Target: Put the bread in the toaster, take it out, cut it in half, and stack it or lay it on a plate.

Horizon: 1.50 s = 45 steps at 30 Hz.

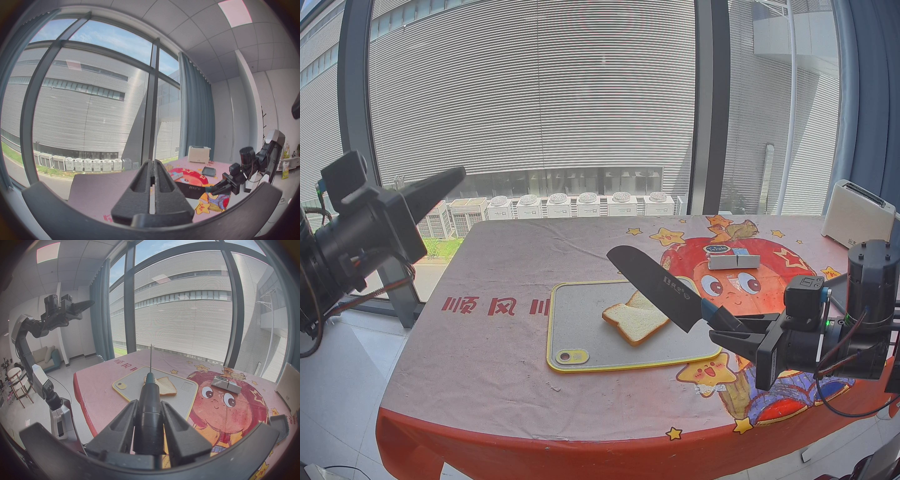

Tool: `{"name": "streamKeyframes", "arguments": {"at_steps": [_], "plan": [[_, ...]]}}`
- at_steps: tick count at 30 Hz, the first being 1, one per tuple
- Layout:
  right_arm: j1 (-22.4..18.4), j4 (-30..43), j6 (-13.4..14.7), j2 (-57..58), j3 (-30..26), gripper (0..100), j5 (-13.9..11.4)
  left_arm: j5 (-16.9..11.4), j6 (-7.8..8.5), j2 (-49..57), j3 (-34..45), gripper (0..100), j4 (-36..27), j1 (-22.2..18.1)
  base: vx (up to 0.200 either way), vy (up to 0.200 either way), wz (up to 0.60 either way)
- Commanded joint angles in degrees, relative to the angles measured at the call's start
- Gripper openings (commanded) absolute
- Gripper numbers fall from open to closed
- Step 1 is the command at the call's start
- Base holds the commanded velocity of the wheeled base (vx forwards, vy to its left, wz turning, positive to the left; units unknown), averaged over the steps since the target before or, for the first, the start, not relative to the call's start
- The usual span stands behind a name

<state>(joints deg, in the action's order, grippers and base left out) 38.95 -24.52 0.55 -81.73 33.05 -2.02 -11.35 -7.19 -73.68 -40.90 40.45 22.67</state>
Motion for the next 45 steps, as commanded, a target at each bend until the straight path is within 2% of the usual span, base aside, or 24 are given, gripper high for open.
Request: {"name": "streamKeyframes", "arguments": {"at_steps": [1, 5, 8, 11, 22, 30, 33, 37, 45], "plan": [[0.5, -0.2, 0.1, -1.9, 0.3, 0, 1.1, -1.0, 0.42, -2.7, 2.8, 0, 0.2, 0.0, 0.0, 0.0, 0.0], [0.8, -0.1, 0.2, -1.7, 0.5, 0, 1.8, -3.4, 1.92, -5.4, 3.5, 0, 0.2, 0.1, 0.0, 0.0, 0.0], [0.7, -0.1, 0.2, -1.9, 0.5, 0, 1.8, -4.0, 2.27, -7.5, 4.2, 0, 0.2, 1.2, 0.0, 0.0, 0.0], [0.7, 0.0, 0.2, -2.4, 0.5, 0, 1.8, -4.0, 2.27, -8.6, 4.8, 0, 0.2, 2.5, 0.0, 0.0, 0.0], [1.3, -0.2, 0.6, -3.4, 0.6, 0, 1.9, -3.6, 2.36, -11.0, 4.7, 0, 0.3, 2.6, 0.0, 0.0, 0.0], [2.4, -0.1, 0.5, -3.0, 0.5, 0, 4.0, -3.4, 2.89, -12.8, 6.5, 0, 6.7, 2.6, 0.0, 0.0, 0.0], [2.6, -0.1, 0.5, -2.9, 0.5, 0, 4.3, -3.4, 2.97, -13.0, 6.7, 0, 7.4, 2.7, 0.0, 0.0, 0.0], [2.8, -0.1, 0.0, -2.9, 0.3, 0, 6.2, -3.5, 3.06, -12.6, 8.1, 0, 8.2, 3.3, 0.0, 0.0, 0.0], [3.7, 0.0, -0.1, -1.1, 0.1, 0, 6.3, -3.5, 3.15, -12.4, 7.1, 0, 9.8, 3.2, 0.0, 0.0, 0.0]]}}
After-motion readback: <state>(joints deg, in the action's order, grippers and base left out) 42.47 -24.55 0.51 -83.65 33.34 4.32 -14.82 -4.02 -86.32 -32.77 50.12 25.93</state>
